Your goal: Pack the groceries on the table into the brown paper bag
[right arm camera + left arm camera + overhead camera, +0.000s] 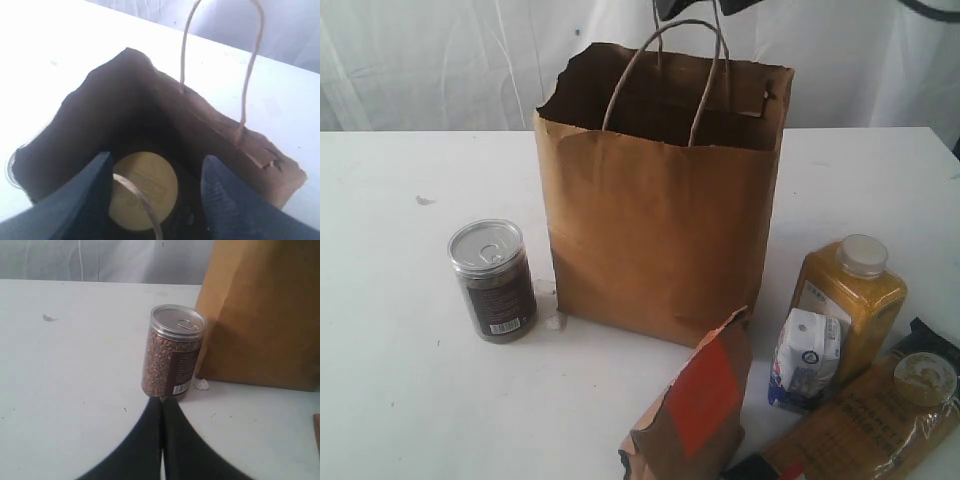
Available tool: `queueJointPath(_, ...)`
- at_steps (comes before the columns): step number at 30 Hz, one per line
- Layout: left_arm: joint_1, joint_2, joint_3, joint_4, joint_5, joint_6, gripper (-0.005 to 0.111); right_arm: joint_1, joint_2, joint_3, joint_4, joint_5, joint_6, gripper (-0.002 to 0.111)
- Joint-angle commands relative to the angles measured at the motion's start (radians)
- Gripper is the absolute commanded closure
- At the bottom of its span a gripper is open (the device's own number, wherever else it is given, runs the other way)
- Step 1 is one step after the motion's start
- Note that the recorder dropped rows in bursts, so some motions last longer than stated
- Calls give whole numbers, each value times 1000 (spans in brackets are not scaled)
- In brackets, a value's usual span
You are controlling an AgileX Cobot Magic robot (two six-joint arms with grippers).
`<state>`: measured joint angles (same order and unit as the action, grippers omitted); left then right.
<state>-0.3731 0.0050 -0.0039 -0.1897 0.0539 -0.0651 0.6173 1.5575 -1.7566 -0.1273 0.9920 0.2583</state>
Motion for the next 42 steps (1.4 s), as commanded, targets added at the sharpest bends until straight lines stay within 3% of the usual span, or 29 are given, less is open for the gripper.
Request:
queueJointPath(1,4,-5,4,-10,0,2,107,1,-44,1,-9,20,-12,60)
queueJointPath(4,4,-5,4,-10,0,2,107,1,-80,1,-9,29,-12,64)
queueJointPath(11,4,-5,4,-10,0,2,107,1,-178,11,-34,61,-12,91)
queueJointPath(16,4,-5,4,-10,0,2,107,1,-293,131,-41,20,-24,108)
queueJointPath(42,4,-5,4,-10,0,2,107,1,-1001,817,-67,-89,54,108)
